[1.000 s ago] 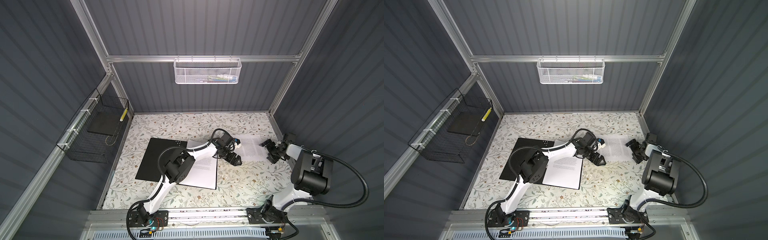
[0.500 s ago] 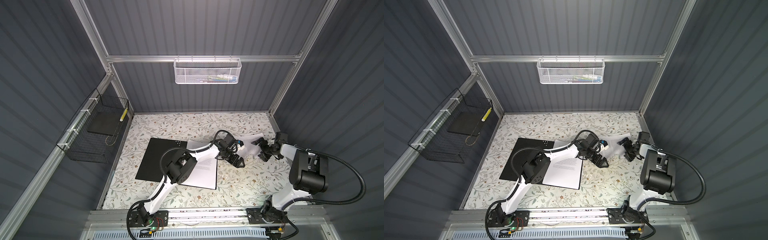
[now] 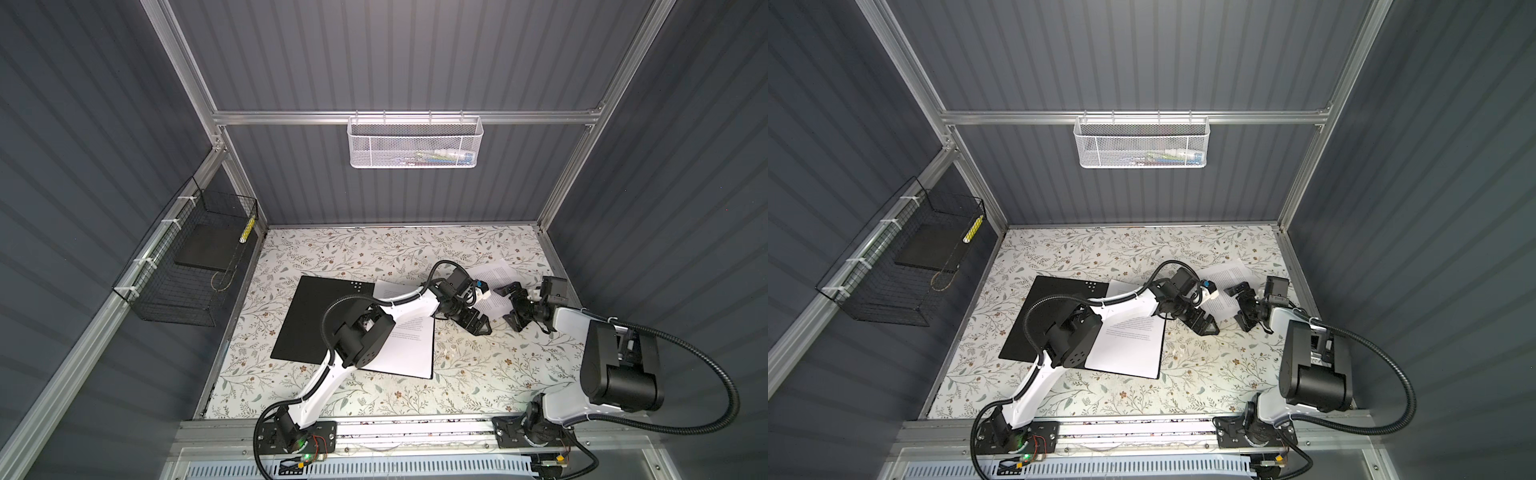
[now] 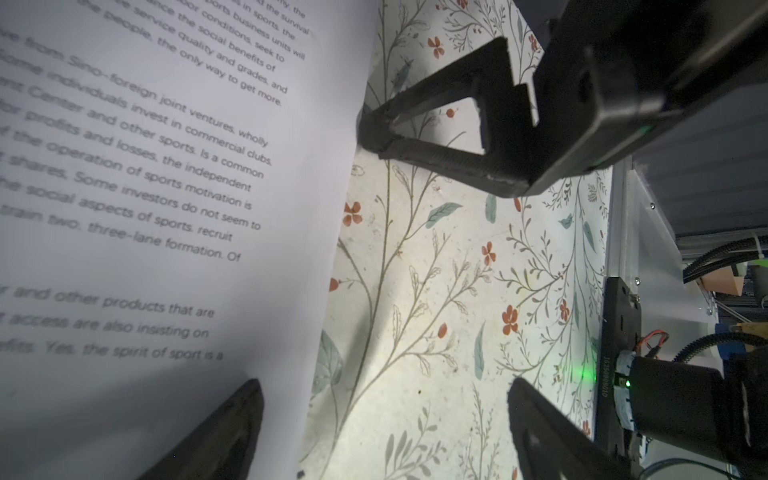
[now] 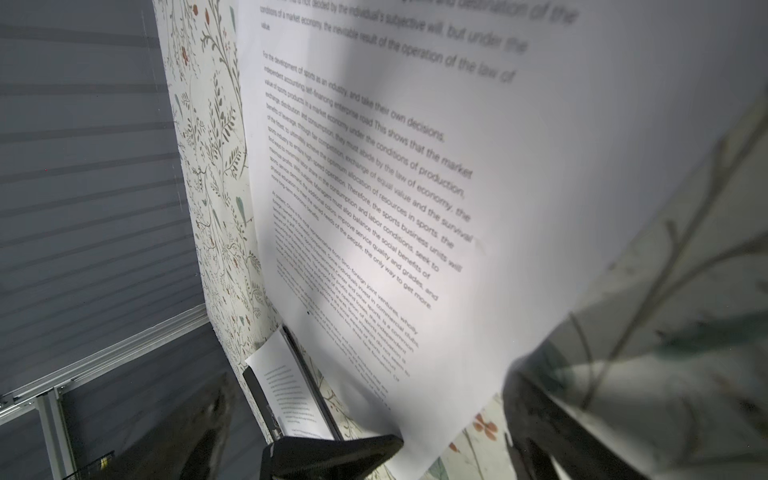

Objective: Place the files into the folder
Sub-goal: 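Grasp the lifted sheet with the right gripper beside the left gripper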

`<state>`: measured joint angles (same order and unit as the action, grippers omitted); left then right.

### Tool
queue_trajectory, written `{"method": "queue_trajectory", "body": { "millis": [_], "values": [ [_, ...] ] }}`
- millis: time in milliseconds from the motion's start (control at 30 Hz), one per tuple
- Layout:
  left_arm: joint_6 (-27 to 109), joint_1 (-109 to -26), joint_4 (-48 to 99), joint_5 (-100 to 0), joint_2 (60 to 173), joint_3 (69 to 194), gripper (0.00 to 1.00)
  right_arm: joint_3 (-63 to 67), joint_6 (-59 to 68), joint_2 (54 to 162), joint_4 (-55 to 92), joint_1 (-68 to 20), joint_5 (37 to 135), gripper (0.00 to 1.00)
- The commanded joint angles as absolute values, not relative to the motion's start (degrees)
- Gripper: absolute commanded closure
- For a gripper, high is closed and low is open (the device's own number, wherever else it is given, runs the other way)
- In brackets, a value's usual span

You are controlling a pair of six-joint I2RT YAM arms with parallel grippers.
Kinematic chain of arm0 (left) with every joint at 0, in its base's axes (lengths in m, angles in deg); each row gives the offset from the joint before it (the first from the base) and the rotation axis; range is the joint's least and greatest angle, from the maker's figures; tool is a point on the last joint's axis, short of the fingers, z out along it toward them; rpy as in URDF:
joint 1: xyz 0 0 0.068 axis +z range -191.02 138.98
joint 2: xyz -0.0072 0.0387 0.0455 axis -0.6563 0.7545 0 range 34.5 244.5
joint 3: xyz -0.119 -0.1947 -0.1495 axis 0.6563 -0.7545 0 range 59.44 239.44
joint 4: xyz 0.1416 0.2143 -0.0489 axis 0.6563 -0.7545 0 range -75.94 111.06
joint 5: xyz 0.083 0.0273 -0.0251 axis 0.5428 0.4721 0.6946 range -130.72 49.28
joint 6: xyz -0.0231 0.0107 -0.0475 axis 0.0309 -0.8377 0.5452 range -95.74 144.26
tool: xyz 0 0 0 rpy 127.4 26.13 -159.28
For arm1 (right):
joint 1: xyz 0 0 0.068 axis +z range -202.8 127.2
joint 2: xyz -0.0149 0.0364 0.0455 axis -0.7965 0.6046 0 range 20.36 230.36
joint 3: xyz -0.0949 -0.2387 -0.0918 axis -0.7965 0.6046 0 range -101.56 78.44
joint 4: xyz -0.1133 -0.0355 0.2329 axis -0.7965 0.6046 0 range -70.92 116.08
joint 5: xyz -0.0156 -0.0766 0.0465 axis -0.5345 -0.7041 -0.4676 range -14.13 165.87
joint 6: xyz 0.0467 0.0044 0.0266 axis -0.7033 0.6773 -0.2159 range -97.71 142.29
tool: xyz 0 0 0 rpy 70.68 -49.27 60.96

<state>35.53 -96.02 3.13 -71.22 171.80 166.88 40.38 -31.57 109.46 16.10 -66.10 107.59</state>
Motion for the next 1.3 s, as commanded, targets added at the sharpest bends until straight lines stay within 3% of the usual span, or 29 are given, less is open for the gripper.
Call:
{"method": "queue_trajectory", "body": {
  "millis": [0,100,267,567,733,1267],
  "values": [
    [37.5,-96.5,-3.2,-70.2,174.6,163.3,0.07,39.6,-34.2,113.2,10.3,-65.9,107.6,0.01],
    [37.0,-96.5,-4.0,-69.6,174.6,163.2,0.07,38.8,-32.2,111.2,13.3,-66.0,101.3,0.01],
    [36.7,-96.6,-4.4,-69.0,173.1,160.8,0.07,26.7,-22.7,114.3,31.4,-67.0,93.0,0.01],
    [37.0,-98.6,-3.9,-68.2,171.2,156.7,0.07,11.3,-13.4,124.1,45.9,-71.4,89.9,0.01],
    [37.2,-98.6,-3.9,-66.9,170.5,156.0,0.07,11.1,-14.3,125.1,48.5,-71.4,84.5,0.01],
    [37.2,-98.6,-2.9,-68.1,170.5,156.0,0.07,9.2,-15.4,128.8,51.0,-71.0,82.5,0.01]
  ]
}}
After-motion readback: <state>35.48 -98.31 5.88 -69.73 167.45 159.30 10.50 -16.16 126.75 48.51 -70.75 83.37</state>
